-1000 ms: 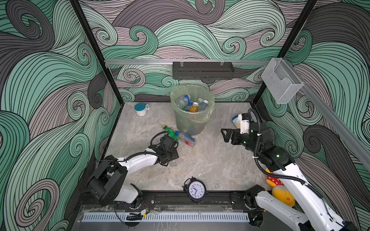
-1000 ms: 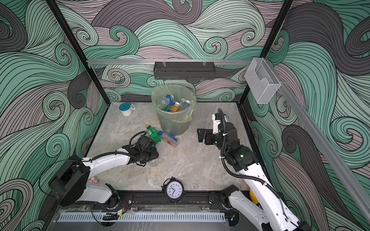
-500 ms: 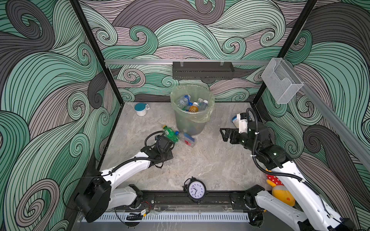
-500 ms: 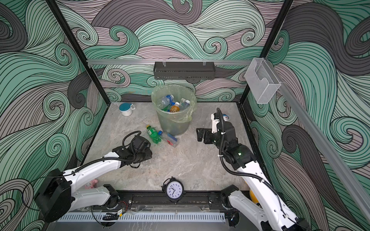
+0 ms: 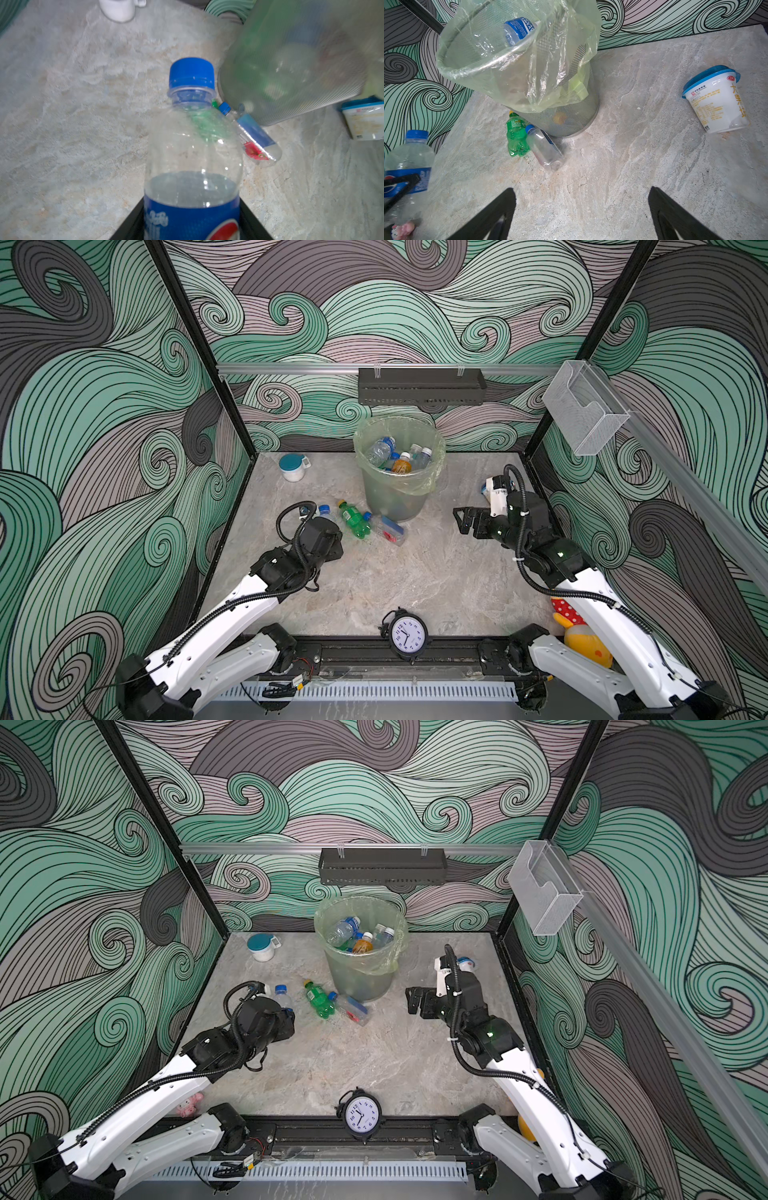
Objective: Throw the plastic bottles in the bin
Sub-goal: 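Lift the Pepsi bottle with the left gripper and carry it over the bin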
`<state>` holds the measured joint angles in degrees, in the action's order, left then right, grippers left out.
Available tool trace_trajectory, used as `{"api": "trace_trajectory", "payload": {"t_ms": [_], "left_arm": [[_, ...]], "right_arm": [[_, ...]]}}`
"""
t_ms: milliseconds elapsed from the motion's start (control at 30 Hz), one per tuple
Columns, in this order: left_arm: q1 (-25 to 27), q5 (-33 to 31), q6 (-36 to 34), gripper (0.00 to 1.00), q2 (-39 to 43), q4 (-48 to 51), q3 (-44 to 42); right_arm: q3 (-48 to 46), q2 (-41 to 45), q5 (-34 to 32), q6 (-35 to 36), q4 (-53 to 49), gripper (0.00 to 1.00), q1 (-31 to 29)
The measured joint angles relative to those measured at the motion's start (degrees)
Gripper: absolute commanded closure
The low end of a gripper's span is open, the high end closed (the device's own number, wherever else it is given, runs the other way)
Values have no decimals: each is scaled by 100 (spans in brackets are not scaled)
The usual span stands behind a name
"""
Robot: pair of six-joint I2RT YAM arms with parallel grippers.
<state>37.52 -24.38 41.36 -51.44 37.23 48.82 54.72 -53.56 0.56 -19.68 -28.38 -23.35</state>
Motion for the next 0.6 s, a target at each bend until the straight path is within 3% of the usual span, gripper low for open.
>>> {"api": "trace_trajectory", "payload": {"t_ms": [200,367,600], "left_arm": [[-28,-52,-457,43,107,22,564],[-35,260,-833,44,107,-44,874],[-37,1069,-1432,44,-1014,-302,2446]], "right_arm": [[-2,-7,68,17,68,0,20],[-24,-9,96,31,103,0,24],[-101,4,101,37,120,0,24]]}}
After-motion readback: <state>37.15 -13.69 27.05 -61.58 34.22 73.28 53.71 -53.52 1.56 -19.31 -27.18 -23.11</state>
